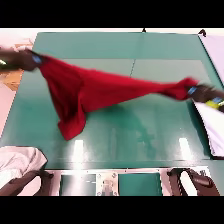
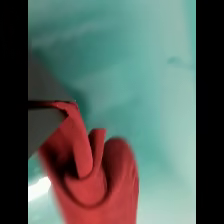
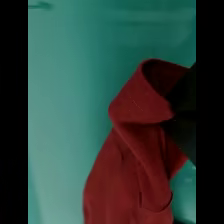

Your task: Fold the shirts.

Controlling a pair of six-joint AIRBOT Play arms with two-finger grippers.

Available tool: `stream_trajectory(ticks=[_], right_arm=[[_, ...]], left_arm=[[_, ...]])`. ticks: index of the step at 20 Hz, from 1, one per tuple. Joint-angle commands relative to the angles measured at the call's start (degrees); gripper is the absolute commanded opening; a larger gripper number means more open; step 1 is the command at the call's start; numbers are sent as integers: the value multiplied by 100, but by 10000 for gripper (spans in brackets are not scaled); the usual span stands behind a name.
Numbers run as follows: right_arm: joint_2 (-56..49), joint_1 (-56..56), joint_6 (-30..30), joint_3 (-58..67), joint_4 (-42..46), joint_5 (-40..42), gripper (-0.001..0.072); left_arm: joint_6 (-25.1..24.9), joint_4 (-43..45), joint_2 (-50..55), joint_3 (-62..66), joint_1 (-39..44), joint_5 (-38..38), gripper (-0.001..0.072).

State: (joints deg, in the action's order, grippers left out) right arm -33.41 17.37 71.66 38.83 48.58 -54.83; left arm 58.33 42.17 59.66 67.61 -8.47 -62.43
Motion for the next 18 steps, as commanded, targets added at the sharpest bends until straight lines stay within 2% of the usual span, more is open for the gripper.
stream_trajectory(ticks=[1,3,4,5,6,7,8,9,10,11,13,15,18], right_arm=[[-317,-2,-444,-1624,-407,815,14],[-691,-2,-664,-1958,-393,807,15],[-863,2,-678,-1987,-332,669,42],[-1005,4,-678,-1969,-262,468,236],[-1069,4,-675,-1893,-109,256,376],[-1078,13,-542,-1692,236,-13,380],[-1078,68,-144,-1327,669,-398,380],[-1078,129,190,-909,957,-774,418],[-1080,146,402,-466,1043,-1027,488],[-1082,76,444,-142,929,-1062,507],[-1246,-374,442,221,664,-789,511],[-1792,-1082,444,345,643,-151,538],[-3399,-1731,444,925,514,382,538]], left_arm=[[-713,-800,879,-1316,271,831,21],[-787,-815,1641,-1300,586,946,21],[-785,-813,1943,-1259,708,1019,21],[-782,-813,2159,-1220,774,1067,21],[-778,-813,2321,-1176,800,1051,21],[-782,-807,2417,-1172,800,1058,21],[-782,-793,2452,-1172,800,1056,21],[-782,-785,2450,-1172,800,1069,21],[-785,-785,2446,-1172,800,1099,21],[-787,-785,2446,-1172,800,1102,21],[-791,-769,2446,-1174,800,1095,21],[-796,-730,2446,-1174,800,1078,21],[-785,-625,2446,-1174,800,946,21]])
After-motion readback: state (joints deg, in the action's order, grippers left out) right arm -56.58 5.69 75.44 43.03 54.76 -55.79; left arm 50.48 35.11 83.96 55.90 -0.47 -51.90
